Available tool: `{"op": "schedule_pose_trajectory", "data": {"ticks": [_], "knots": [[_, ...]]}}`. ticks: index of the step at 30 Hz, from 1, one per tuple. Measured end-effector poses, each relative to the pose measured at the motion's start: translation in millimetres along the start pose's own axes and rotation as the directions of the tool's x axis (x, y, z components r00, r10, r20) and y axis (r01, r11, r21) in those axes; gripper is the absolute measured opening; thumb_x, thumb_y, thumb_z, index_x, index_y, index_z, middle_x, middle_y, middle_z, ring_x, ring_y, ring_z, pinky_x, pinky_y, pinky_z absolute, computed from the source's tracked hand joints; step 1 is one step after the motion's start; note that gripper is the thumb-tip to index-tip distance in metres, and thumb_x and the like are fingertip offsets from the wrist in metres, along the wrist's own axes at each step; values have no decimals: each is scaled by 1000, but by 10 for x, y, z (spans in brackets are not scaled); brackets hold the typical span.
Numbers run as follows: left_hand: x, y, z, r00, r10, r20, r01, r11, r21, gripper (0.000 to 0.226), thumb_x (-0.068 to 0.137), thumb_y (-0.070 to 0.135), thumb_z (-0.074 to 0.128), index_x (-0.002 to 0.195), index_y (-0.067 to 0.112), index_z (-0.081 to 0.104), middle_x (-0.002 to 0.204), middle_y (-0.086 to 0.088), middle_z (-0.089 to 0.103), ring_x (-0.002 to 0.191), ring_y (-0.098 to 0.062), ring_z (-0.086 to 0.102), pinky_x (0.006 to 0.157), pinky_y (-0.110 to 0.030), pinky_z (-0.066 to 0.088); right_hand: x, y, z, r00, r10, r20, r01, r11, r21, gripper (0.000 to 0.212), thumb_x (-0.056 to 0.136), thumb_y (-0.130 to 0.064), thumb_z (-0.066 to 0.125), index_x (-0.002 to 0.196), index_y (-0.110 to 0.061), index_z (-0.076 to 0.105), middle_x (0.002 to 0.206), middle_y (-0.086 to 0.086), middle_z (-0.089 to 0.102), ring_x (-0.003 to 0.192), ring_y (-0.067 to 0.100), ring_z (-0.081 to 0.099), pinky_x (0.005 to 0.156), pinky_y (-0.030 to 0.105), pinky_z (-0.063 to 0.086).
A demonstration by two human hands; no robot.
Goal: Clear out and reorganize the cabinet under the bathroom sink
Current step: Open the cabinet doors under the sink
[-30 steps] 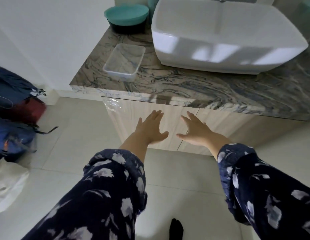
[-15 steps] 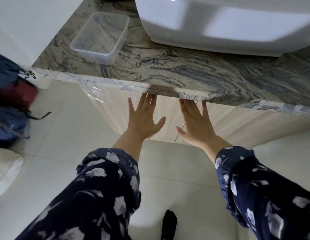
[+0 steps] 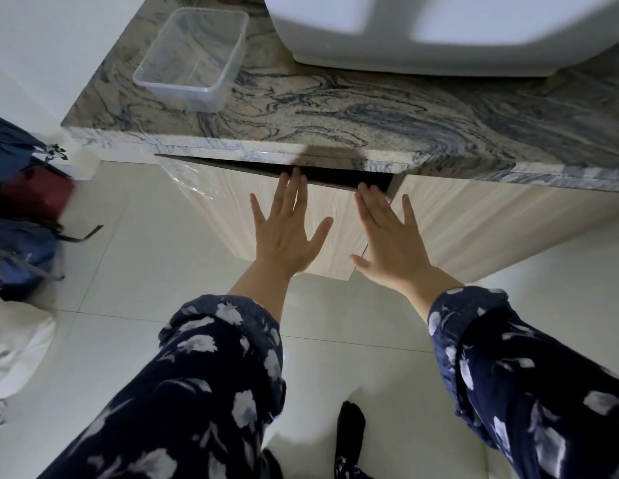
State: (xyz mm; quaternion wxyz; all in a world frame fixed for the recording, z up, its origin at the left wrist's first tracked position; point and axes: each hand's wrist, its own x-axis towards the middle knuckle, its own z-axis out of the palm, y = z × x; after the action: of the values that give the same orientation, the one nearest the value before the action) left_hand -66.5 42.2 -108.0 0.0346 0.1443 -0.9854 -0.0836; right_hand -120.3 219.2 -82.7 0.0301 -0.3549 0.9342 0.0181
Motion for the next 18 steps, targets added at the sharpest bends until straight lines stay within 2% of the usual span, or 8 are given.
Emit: {"op": "schedule_pose_trajectory", "data": {"ticks": [4,9,12,15,16,18], "knots": [[-111,88,-51,992,-127,-2,127,992,-9,75,95,60,9,152,15,-7,160,1,-14,147,-15,-14,115,-58,-9,-235,-229,-15,999,51,12,-51,998,22,98,85,-53,56,153,-11,-1,161,3,-8,149,16,-5,117,46,-6],[3,49,-194,955,-292,44,294,954,-53,85,91,67,13,153,12,-4,161,-3,-9,147,-20,-14,112,-61,-10,-535,-519,-3,996,92,1,-92,995,46,97,84,-57,55,153,-12,3,161,4,-1,149,19,0,117,46,-5],[-56,-23,-223,954,-285,92,289,957,-26,86,89,65,20,152,12,-6,160,-3,-14,147,-21,-16,112,-64,-7,-710,-730,8,994,105,-16,-103,993,64,91,86,-58,52,152,-13,8,161,4,6,149,20,7,117,46,-2],[-183,-119,-271,960,-253,119,258,966,-22,87,89,67,19,152,13,-10,159,-2,-19,146,-19,-18,110,-64,-9,-755,-844,-78,987,143,-76,-132,983,129,72,92,-52,44,150,-16,22,157,2,24,145,20,23,118,45,7],[-217,-148,-283,961,-245,125,250,968,-20,88,89,68,18,152,14,-10,159,-1,-20,146,-19,-19,110,-64,-10,-743,-837,-103,985,152,-82,-139,980,145,67,94,-50,40,150,-16,24,157,1,26,145,19,24,118,44,8],[-259,-179,-311,961,-237,141,242,970,-18,88,89,68,18,151,15,-11,159,0,-21,146,-19,-19,110,-65,-10,-690,-794,-124,989,148,-2,-146,981,125,64,98,-49,27,152,-17,13,160,0,13,148,17,11,119,45,5]]}}
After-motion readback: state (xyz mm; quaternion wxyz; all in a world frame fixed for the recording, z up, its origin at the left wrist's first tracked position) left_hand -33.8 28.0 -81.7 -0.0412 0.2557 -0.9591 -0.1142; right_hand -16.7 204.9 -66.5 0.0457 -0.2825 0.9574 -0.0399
